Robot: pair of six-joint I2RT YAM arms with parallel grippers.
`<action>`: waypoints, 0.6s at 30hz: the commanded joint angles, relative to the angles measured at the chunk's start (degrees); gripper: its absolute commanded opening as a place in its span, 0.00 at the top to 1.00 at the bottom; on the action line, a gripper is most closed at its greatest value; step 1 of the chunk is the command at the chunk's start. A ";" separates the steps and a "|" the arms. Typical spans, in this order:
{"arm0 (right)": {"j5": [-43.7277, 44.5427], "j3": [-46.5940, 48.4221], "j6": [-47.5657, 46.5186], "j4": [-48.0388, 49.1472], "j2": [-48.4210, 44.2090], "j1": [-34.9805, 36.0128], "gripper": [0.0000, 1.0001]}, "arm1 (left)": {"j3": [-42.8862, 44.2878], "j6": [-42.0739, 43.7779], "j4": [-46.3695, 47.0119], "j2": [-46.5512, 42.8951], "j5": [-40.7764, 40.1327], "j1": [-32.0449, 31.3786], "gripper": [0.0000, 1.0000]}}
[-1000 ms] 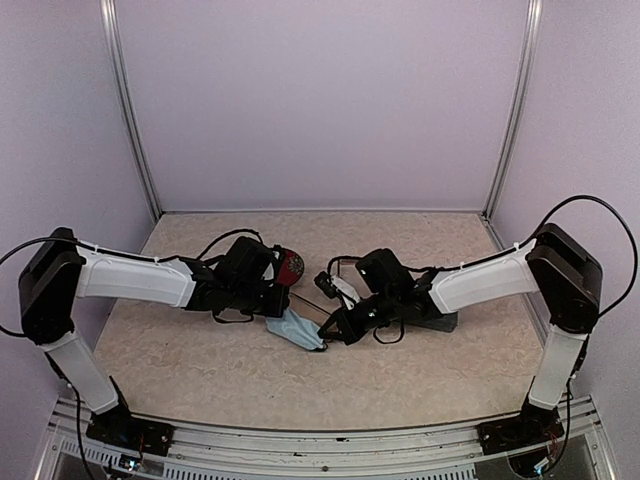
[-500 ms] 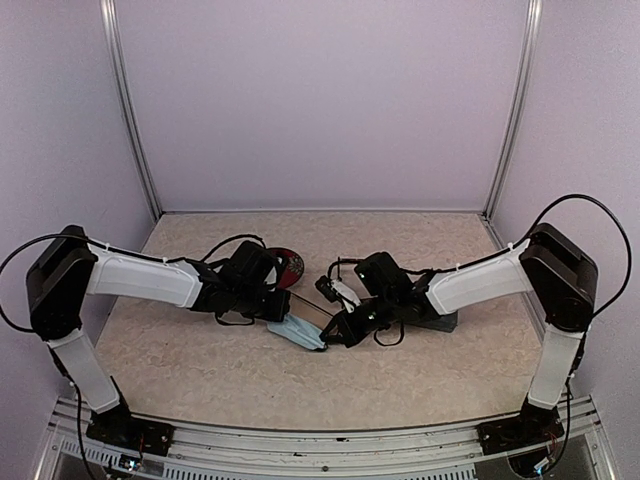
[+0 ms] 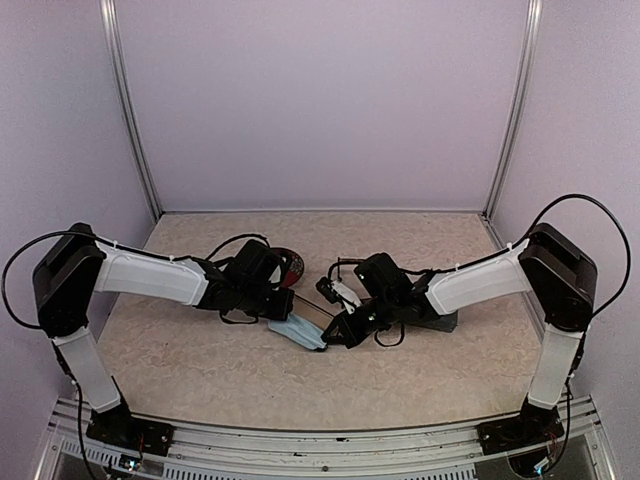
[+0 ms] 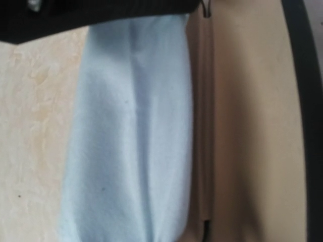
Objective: Organize the sunglasses
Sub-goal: Place the folded cleaning cloth in the sunglasses case.
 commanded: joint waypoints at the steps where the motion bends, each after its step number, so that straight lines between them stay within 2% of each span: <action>1: 0.71 -0.51 -0.50 -0.97 1.39 -0.34 1.00 | 2.34 1.37 -0.26 1.69 -0.38 0.36 1.00; 18: 0.40 0.17 -1.37 -2.14 2.14 0.06 1.00 | 4.22 2.58 -1.02 4.46 -0.75 0.53 1.00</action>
